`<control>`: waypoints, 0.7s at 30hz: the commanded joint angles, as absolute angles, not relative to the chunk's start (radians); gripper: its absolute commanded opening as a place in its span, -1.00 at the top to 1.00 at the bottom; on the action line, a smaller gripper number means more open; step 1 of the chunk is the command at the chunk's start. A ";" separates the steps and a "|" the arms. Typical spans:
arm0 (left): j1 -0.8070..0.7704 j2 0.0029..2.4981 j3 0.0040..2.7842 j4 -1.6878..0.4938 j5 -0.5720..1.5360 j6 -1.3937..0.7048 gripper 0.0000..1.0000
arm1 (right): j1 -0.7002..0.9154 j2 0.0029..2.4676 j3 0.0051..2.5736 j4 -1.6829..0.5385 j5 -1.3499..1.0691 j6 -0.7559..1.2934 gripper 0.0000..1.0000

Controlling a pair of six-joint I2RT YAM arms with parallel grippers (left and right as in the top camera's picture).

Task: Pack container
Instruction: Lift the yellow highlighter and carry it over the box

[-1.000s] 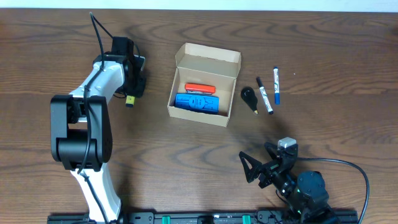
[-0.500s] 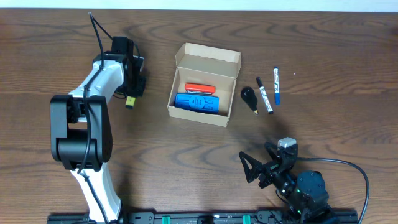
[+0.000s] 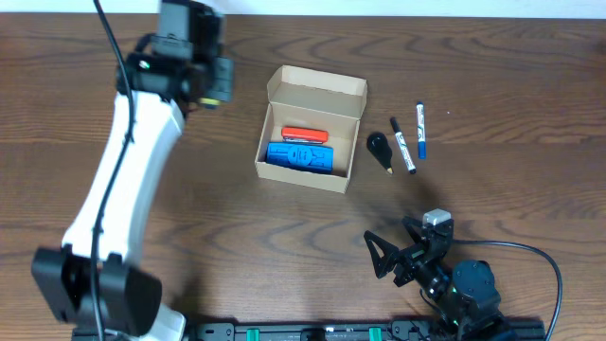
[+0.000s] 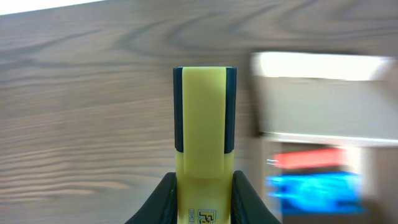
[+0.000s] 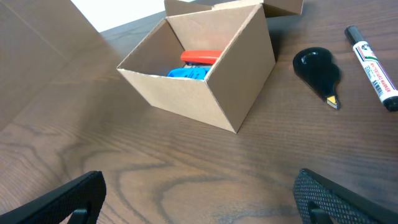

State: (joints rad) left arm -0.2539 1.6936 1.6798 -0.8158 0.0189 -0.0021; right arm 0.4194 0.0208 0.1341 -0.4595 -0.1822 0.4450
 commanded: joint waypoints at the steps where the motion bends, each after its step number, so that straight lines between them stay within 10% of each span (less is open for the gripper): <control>1: -0.358 1.706 1.673 -0.839 0.028 -0.171 0.88 | 0.419 0.022 0.131 -0.460 -0.168 0.456 -0.99; 21: -0.647 1.925 1.671 -0.775 0.100 -0.442 0.88 | 0.419 0.022 0.131 -0.460 -0.168 0.456 -0.99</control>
